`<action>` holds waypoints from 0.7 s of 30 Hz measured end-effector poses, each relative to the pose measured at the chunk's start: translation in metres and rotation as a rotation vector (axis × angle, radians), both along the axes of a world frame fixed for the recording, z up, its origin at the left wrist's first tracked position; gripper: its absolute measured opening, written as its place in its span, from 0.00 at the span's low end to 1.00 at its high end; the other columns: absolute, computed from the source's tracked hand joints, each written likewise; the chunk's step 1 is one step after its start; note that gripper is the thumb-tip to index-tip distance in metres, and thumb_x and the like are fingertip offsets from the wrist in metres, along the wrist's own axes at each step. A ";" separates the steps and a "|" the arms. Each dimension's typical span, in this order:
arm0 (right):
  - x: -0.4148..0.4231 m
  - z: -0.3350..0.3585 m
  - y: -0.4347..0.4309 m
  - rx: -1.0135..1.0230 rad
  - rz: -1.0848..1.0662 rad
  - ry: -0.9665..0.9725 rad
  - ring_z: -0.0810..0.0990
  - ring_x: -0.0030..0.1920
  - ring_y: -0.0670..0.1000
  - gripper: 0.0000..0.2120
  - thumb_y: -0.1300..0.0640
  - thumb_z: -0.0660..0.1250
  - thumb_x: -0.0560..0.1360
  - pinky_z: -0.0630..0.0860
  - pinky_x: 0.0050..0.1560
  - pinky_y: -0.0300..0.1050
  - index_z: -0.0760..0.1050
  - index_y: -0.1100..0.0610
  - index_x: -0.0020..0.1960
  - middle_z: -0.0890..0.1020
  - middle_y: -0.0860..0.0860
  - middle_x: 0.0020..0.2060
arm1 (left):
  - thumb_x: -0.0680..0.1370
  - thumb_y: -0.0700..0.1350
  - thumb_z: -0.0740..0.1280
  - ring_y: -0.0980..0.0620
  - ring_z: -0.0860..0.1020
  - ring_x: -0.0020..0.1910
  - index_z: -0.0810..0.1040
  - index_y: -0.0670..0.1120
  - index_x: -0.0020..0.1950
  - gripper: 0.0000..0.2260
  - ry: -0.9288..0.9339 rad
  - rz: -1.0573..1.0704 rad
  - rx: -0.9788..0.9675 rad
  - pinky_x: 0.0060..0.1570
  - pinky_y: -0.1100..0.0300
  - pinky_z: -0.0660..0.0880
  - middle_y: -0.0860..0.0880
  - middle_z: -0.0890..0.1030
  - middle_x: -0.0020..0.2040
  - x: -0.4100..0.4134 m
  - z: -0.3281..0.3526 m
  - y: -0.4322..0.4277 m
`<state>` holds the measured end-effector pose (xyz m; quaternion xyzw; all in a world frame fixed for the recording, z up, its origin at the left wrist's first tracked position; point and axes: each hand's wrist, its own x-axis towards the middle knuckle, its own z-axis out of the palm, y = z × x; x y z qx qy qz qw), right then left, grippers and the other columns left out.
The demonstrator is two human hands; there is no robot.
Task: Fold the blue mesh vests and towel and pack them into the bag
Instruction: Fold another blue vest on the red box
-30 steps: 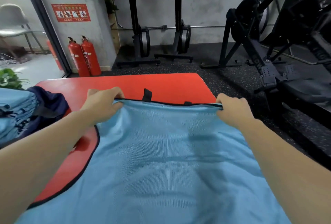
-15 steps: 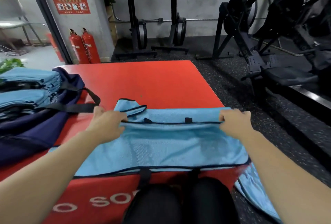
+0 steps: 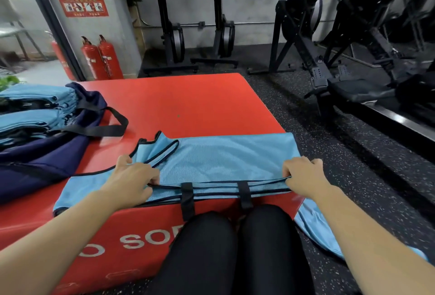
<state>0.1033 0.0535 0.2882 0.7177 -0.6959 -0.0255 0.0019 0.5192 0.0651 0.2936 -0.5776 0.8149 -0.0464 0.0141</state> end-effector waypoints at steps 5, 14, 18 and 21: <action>-0.004 0.008 0.002 -0.068 -0.041 -0.069 0.71 0.47 0.49 0.13 0.63 0.61 0.70 0.58 0.54 0.48 0.64 0.47 0.36 0.75 0.44 0.42 | 0.68 0.45 0.64 0.59 0.73 0.37 0.71 0.54 0.38 0.04 0.092 0.029 -0.024 0.61 0.52 0.57 0.58 0.76 0.36 -0.002 0.009 0.004; 0.013 0.021 0.001 0.076 -0.056 0.141 0.73 0.55 0.52 0.10 0.54 0.57 0.73 0.63 0.59 0.52 0.76 0.49 0.49 0.79 0.48 0.52 | 0.72 0.51 0.60 0.59 0.72 0.36 0.73 0.53 0.37 0.06 -0.079 0.084 0.135 0.61 0.54 0.58 0.56 0.78 0.36 -0.022 0.026 0.006; 0.037 0.021 -0.015 -0.088 -0.075 -0.096 0.75 0.58 0.55 0.15 0.48 0.58 0.78 0.68 0.59 0.50 0.74 0.55 0.58 0.79 0.53 0.56 | 0.80 0.48 0.55 0.54 0.76 0.55 0.79 0.55 0.53 0.13 0.066 0.036 -0.009 0.61 0.54 0.60 0.56 0.80 0.53 -0.071 0.041 -0.022; 0.047 0.007 -0.031 -0.121 -0.077 -0.220 0.72 0.63 0.56 0.19 0.46 0.59 0.80 0.68 0.61 0.50 0.69 0.54 0.67 0.76 0.54 0.62 | 0.83 0.43 0.55 0.50 0.72 0.65 0.75 0.50 0.66 0.15 0.355 -0.010 0.173 0.66 0.53 0.67 0.51 0.74 0.68 -0.102 0.027 -0.048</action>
